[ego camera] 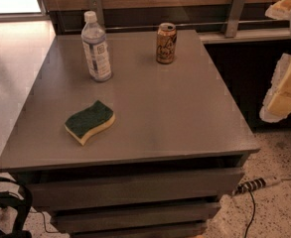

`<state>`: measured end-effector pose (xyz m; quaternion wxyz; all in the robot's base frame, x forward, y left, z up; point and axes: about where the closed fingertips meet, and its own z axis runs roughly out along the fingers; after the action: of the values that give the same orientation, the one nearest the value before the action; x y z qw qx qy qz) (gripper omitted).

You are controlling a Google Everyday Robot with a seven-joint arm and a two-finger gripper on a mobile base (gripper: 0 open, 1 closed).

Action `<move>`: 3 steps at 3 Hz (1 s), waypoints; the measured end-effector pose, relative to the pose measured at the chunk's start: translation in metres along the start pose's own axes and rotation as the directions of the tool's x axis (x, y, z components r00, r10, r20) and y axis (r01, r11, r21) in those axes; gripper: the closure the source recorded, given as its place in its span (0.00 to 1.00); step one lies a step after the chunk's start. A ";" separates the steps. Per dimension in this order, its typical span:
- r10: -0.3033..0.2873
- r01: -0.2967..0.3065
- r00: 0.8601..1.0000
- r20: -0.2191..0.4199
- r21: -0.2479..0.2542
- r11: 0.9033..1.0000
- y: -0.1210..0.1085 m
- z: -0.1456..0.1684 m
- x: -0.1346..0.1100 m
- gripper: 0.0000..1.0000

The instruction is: Knock orange can over

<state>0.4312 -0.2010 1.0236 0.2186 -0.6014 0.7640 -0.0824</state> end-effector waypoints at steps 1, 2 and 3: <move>0.000 0.000 1.000 0.000 0.000 1.000 0.000 0.000 0.000 0.00; 0.079 -0.080 0.995 0.060 0.017 0.997 -0.039 0.011 0.012 0.00; 0.158 -0.167 0.974 0.161 0.043 0.985 -0.081 0.029 0.017 0.00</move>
Offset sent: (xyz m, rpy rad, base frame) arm 0.0740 -0.0350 -0.0007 0.1458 -0.0207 -0.0867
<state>0.5119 -0.2350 1.0254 0.3008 -0.5352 0.7884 -0.0382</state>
